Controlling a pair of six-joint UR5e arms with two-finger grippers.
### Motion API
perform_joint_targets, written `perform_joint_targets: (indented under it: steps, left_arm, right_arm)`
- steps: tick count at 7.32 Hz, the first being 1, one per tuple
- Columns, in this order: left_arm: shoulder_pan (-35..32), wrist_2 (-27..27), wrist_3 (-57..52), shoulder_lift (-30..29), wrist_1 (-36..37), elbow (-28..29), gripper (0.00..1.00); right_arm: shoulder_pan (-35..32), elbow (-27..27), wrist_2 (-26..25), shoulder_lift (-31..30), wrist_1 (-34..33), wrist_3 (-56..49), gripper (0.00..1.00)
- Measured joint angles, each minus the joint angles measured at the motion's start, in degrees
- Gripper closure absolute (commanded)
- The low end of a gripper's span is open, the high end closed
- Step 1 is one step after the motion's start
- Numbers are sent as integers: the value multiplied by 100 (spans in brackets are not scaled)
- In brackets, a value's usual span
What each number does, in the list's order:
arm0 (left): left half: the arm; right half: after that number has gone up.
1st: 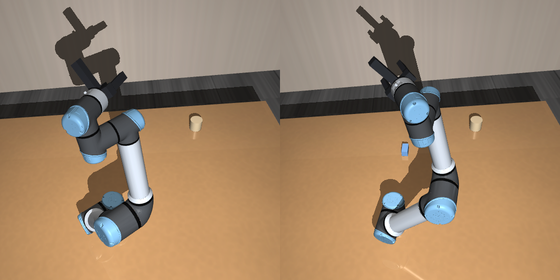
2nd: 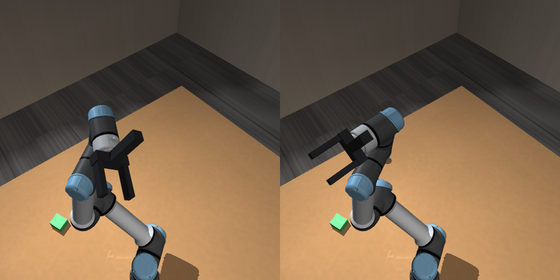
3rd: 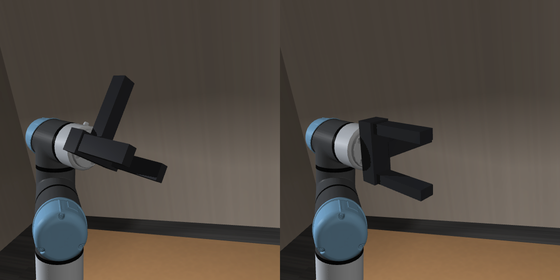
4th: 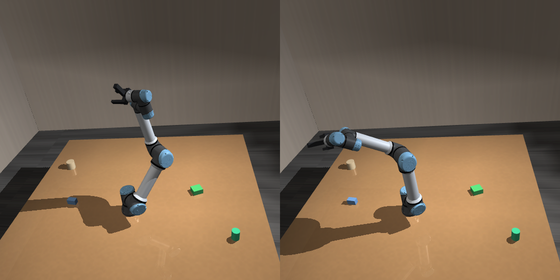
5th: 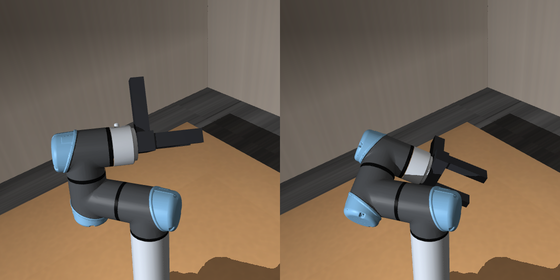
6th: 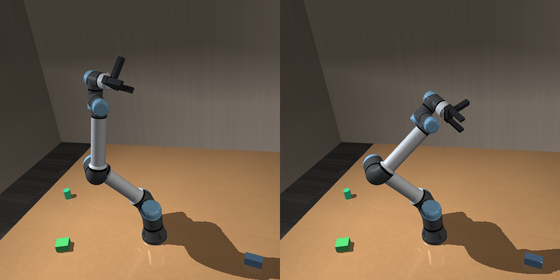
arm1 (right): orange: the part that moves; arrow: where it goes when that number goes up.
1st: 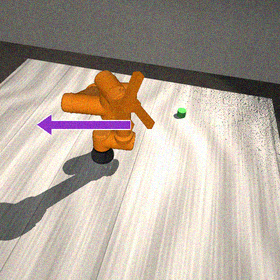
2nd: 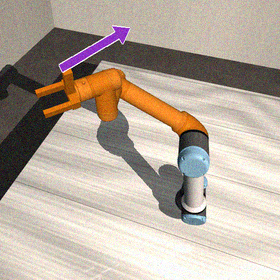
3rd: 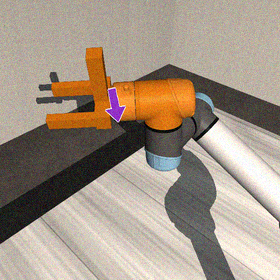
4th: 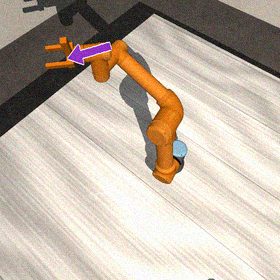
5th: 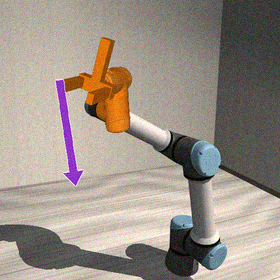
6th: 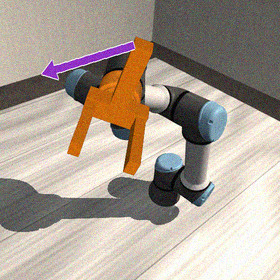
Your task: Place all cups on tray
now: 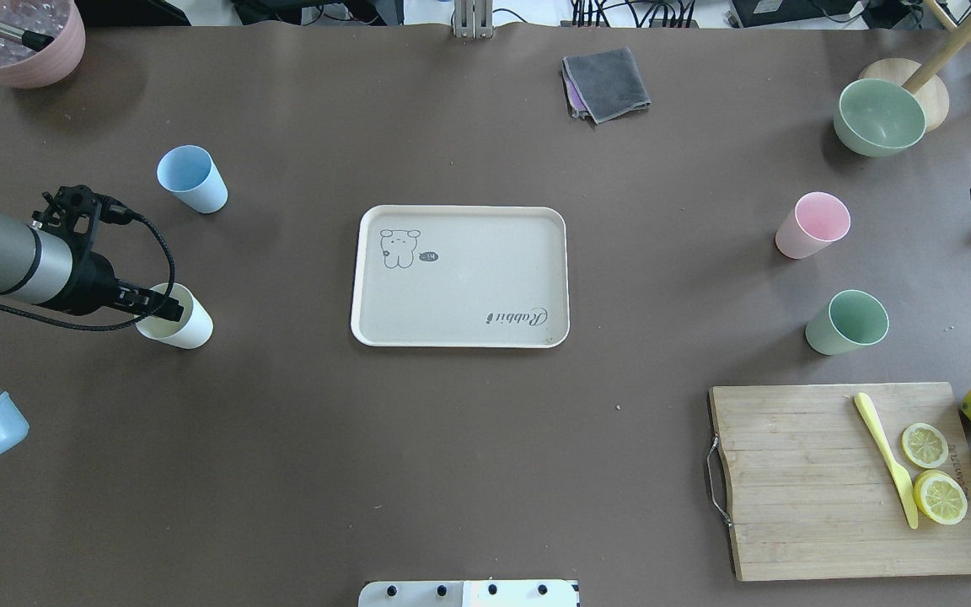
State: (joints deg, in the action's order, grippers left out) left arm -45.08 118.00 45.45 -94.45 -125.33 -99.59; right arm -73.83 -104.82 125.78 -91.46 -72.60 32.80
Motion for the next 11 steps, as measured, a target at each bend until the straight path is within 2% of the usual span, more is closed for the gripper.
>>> perform_joint_targets:
  steps: [3, 5, 7, 8, 10, 11]
  left_arm:
    - [35, -14, 18, -276, 131, -65, 100]
    - [72, -11, 195, -1033, 835, -50, 100]
    - [435, -150, 847, -2007, 1454, 150, 100]
    - [633, -353, 1063, -2361, 1566, 315, 100]
    - [846, -593, 1205, -2678, 1619, 561, 100]
    - [945, -749, 1216, -2715, 1623, 602, 61]
  right_arm:
    - [1, 3, -1, -3, 0, 0, 0]
    - [1, 3, -5, -3, 0, 6, 0]
    - [1, 16, -2, -3, -4, 17, 0]
    - [1, 25, -1, -3, -2, 19, 0]
    - [1, 31, -1, -3, -2, 24, 0]
    - [2, 31, -1, -5, -5, 25, 0]
